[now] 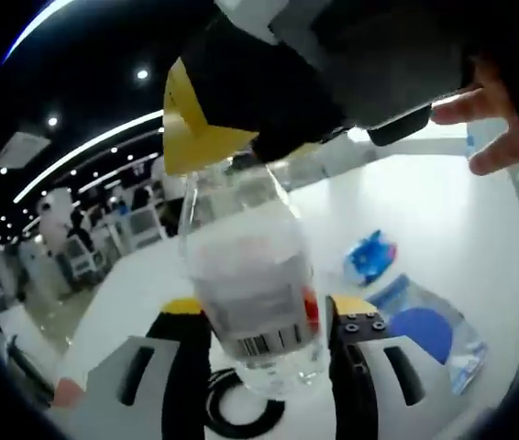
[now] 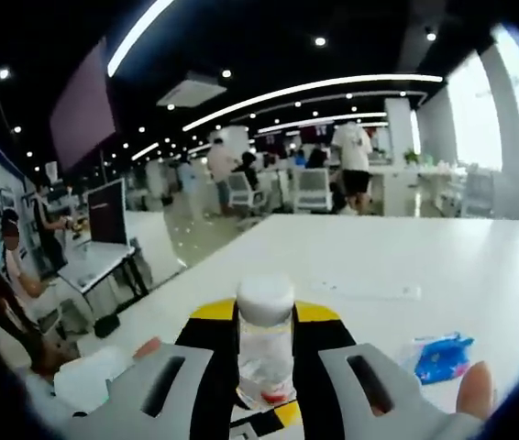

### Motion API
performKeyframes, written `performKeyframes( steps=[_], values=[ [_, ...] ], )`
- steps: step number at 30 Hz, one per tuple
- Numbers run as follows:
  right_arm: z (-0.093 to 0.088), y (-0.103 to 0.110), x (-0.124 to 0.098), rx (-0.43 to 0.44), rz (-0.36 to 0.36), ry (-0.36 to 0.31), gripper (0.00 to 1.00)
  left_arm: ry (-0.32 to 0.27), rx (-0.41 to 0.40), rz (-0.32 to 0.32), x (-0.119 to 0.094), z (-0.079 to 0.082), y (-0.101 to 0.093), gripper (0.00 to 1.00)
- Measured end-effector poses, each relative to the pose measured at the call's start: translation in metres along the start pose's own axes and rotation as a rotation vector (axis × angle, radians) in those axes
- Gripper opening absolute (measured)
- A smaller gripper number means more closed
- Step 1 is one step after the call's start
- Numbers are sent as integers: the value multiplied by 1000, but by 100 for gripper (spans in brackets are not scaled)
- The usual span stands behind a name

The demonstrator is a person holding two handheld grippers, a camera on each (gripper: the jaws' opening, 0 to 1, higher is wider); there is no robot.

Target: Arrange the tabletop items into an orderly group along one side of the table until the central work area is clear of visible clutter.

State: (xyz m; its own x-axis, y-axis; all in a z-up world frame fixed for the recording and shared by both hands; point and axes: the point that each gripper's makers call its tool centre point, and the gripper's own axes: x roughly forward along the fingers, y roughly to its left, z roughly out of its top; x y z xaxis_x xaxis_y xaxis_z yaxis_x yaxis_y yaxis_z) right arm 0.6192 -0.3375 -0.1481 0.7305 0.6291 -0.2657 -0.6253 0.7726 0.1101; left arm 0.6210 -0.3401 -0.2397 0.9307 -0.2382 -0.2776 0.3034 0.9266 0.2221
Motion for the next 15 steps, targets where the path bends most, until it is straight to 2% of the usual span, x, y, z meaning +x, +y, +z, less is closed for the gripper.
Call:
performKeyframes(
  steps=[1, 5, 10, 12, 13, 15],
  values=[
    [0, 1, 0, 10, 3, 0, 20, 1, 21, 23, -1, 0, 6, 43],
    [0, 1, -1, 19, -2, 3, 20, 3, 5, 11, -2, 0, 9, 41],
    [1, -1, -7, 5, -15, 10, 20, -28, -7, -87, -4, 4, 1, 39],
    [-1, -3, -9, 6, -19, 18, 20, -28, -27, -171, -5, 3, -8, 39],
    [-1, -2, -11, 5, -16, 19, 20, -34, -29, -172, -6, 4, -6, 38],
    [-1, -1, -13, 0, -16, 22, 20, -40, -23, -217, -8, 4, -10, 38]
  ],
)
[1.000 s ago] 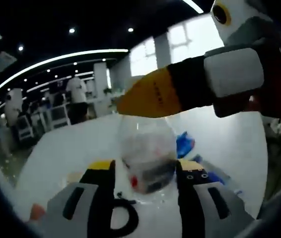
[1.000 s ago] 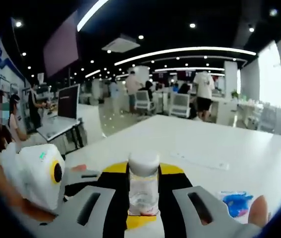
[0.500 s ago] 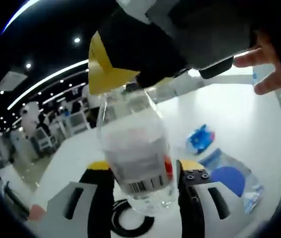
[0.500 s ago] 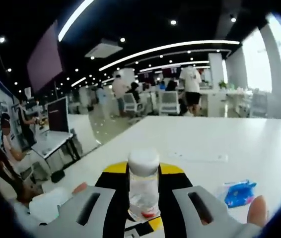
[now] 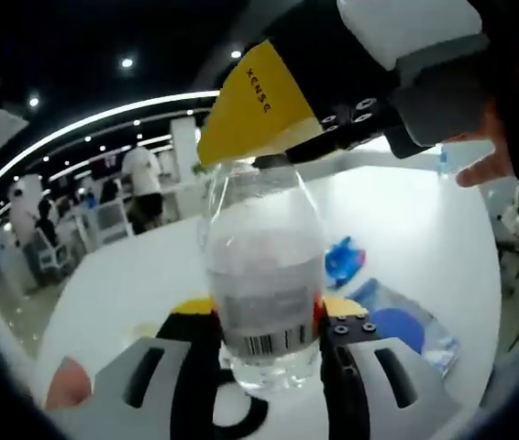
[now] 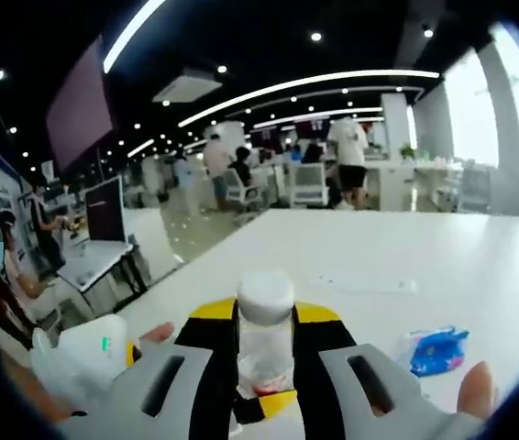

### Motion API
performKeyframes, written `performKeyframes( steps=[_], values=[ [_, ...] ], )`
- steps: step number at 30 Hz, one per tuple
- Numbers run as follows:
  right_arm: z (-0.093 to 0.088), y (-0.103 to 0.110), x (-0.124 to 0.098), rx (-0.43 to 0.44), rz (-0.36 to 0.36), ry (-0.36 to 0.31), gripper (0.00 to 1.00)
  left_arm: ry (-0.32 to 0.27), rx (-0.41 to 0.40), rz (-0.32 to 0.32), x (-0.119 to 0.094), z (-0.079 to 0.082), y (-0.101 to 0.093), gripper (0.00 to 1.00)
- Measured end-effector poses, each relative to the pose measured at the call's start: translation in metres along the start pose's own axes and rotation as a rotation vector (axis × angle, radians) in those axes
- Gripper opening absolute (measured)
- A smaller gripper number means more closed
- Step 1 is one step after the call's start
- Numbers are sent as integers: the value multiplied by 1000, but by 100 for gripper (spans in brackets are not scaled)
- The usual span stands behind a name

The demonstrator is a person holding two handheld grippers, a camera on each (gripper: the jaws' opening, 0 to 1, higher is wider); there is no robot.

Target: Arrange the tabletop items into an orderly group along one side of the table until the central work area is clear of visible clutter.

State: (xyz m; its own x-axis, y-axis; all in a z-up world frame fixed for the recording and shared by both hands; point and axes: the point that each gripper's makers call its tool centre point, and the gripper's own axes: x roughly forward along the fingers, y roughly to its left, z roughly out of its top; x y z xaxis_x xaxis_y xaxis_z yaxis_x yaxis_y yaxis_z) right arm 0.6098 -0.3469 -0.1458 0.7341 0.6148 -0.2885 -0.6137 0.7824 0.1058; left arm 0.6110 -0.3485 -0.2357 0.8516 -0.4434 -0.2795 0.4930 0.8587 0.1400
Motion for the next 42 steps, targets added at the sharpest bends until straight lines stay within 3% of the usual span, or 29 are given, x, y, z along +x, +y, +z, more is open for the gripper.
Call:
performKeyframes(
  steps=[6, 8, 10, 12, 13, 16, 17, 23, 27, 28, 32, 33, 35, 36, 42],
  values=[
    [5, 12, -13, -36, 40, 0, 21, -48, -38, -148, -13, 8, -10, 38],
    [8, 19, -18, -61, 74, -11, 21, -73, -92, -238, -20, 12, -17, 38],
    [10, 24, -23, -72, 101, -11, 21, -83, -82, -298, -25, 14, -19, 38],
    [13, 34, -28, -89, 159, -25, 22, -112, -141, -375, -33, 18, -23, 38],
    [13, 36, -30, -90, 171, -22, 22, -110, -136, -435, -39, 18, -28, 38],
    [12, 47, -35, -110, 254, -27, 21, -112, -129, -504, -49, 17, -29, 38],
    [12, 54, -38, -137, 309, -37, 21, -111, -132, -507, -51, 17, -27, 38],
    [13, 68, -57, -181, 487, -84, 23, -142, -166, -644, -78, 29, -32, 38],
    [4, 72, -67, -244, 573, -80, 37, -178, -185, -704, -92, 44, -30, 38],
    [2, 78, -74, -239, 634, -80, 40, -181, -183, -709, -93, 46, -30, 38],
    [3, 74, -79, -201, 695, -99, 49, -185, -135, -785, -109, 56, -39, 38],
    [8, 82, -86, -189, 771, -130, 49, -183, -128, -803, -111, 56, -40, 38],
    [14, 85, -89, -175, 811, -157, 51, -177, -113, -829, -115, 58, -44, 38],
    [17, 92, -94, -161, 868, -163, 52, -177, -107, -838, -117, 59, -45, 38],
    [11, 100, -94, -174, 960, -126, 52, -203, -120, -898, -128, 71, -52, 38]
  ],
)
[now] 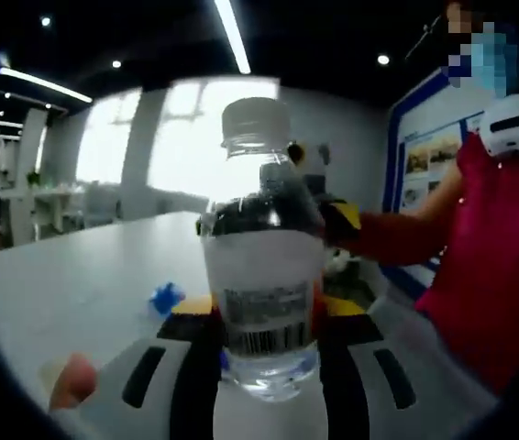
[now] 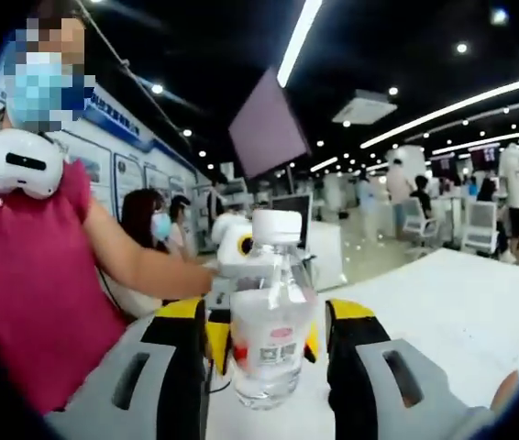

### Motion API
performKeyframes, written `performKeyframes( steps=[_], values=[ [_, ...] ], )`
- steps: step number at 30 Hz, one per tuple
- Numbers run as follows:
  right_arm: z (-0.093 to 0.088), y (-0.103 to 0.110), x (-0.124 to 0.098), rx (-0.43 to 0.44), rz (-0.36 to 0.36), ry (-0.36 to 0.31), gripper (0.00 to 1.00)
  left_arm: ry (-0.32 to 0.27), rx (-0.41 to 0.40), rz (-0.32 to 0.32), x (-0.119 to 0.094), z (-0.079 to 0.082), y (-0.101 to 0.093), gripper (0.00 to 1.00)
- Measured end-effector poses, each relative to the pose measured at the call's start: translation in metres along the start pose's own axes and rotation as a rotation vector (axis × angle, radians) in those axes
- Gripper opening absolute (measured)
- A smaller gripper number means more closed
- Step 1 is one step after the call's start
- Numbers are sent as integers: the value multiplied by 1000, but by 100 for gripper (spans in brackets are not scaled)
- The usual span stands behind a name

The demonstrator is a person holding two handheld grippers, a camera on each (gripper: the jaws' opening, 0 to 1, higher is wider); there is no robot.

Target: Arrange the tabletop items into an orderly group along one side of the table until the central work area is clear of visible clutter.

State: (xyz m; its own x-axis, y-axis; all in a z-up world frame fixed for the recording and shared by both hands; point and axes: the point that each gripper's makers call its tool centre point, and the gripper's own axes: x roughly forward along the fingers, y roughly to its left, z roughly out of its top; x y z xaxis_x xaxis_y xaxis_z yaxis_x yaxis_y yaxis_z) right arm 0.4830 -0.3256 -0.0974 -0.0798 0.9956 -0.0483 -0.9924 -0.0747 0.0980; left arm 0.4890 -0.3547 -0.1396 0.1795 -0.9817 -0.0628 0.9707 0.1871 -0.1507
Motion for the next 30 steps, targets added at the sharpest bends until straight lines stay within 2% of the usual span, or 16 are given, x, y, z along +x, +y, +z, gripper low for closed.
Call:
performKeyframes(
  steps=[3, 8, 11, 16, 22, 23, 24, 25, 27, 30],
  values=[
    [-4, 0, 5, -13, 10, 21, 50, 6, 11, -20, 2, 3, -6, 38],
    [-2, 3, 8, -26, 50, 10, 40, 3, 7, -50, 4, 5, -12, 38],
    [0, 4, 9, -17, 63, 1, 39, -7, -6, -61, 2, 6, -14, 38],
    [7, 4, 9, 6, 68, -39, 35, -15, 16, -45, 2, 12, -16, 38],
    [10, -1, 10, -4, 44, -48, 34, 4, 31, 23, 2, 12, -6, 39],
    [10, -3, 10, -4, 38, -49, 34, 4, 29, 45, 2, 11, -3, 39],
    [10, -6, 9, -20, 19, -50, 34, 1, 55, 95, 1, 12, 3, 39],
    [11, -7, 10, -27, 17, -54, 34, -3, 61, 97, 1, 12, 2, 39],
    [13, -9, 12, -47, -1, -72, 33, -48, 51, 132, -3, 20, 10, 40],
    [15, -9, 16, -43, 7, -86, 33, -54, 51, 137, -8, 22, 10, 39]
  ],
)
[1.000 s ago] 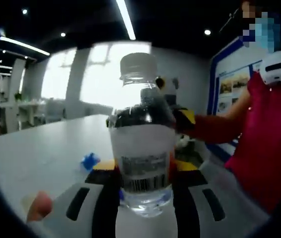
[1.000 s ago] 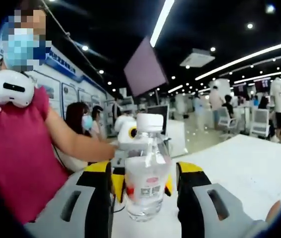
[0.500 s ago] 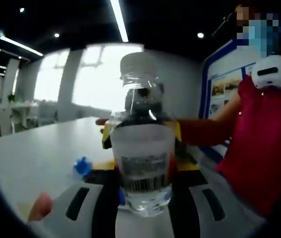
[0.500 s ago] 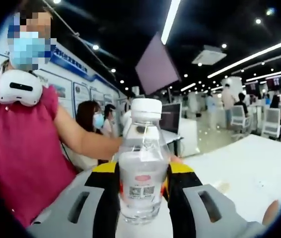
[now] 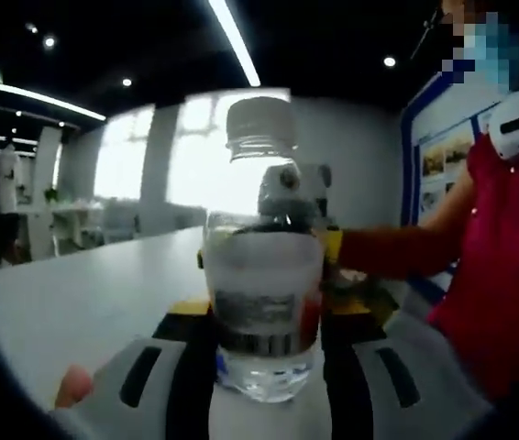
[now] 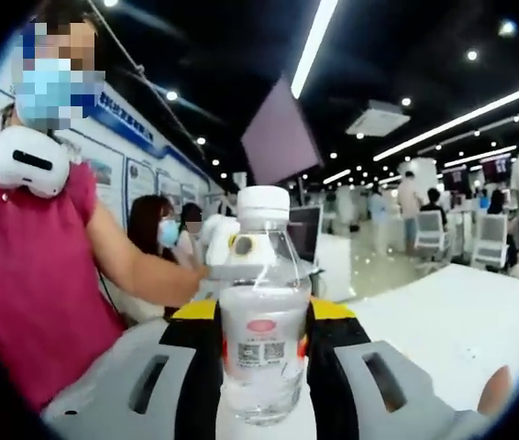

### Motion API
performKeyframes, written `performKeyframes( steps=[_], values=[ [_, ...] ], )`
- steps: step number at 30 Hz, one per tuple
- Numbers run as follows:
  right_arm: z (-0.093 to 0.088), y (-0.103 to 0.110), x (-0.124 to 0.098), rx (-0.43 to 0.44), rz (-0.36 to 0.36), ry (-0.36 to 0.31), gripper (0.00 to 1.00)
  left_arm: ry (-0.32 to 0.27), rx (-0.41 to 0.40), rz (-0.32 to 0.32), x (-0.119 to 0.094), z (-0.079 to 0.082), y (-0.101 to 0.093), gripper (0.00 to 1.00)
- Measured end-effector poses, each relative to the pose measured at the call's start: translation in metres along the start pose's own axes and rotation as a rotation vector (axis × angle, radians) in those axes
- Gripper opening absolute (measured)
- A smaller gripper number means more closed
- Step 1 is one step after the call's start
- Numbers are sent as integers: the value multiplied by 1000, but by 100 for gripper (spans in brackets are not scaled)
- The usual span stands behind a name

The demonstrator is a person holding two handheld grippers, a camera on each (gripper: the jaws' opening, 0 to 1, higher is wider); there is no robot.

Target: Arrange the tabletop items into an orderly group along one side of the table until the central work area is clear of visible clutter.

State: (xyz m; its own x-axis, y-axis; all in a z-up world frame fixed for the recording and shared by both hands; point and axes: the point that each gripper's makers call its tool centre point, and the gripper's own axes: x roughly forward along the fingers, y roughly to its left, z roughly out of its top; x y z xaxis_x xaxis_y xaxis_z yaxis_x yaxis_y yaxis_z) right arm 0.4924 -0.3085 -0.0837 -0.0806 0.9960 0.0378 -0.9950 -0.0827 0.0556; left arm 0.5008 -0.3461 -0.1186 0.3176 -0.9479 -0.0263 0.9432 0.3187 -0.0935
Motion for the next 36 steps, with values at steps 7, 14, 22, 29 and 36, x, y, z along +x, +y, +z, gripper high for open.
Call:
performKeyframes(
  steps=[7, 14, 22, 29, 36],
  values=[
    [-6, 5, 18, 1, 47, 30, 36, 29, 33, 2, -20, -5, -1, 38],
    [-21, 7, 43, 12, 76, 100, 37, 41, 28, 37, -47, -17, 4, 37],
    [-40, 5, 76, -50, 97, 210, 35, 134, 74, 100, -78, -36, 20, 38],
    [-48, 0, 99, -59, 111, 228, 34, 175, 74, 132, -99, -42, 31, 39],
    [-63, -27, 131, -59, 98, 270, 34, 242, 65, 166, -123, -58, 69, 39]
  ],
)
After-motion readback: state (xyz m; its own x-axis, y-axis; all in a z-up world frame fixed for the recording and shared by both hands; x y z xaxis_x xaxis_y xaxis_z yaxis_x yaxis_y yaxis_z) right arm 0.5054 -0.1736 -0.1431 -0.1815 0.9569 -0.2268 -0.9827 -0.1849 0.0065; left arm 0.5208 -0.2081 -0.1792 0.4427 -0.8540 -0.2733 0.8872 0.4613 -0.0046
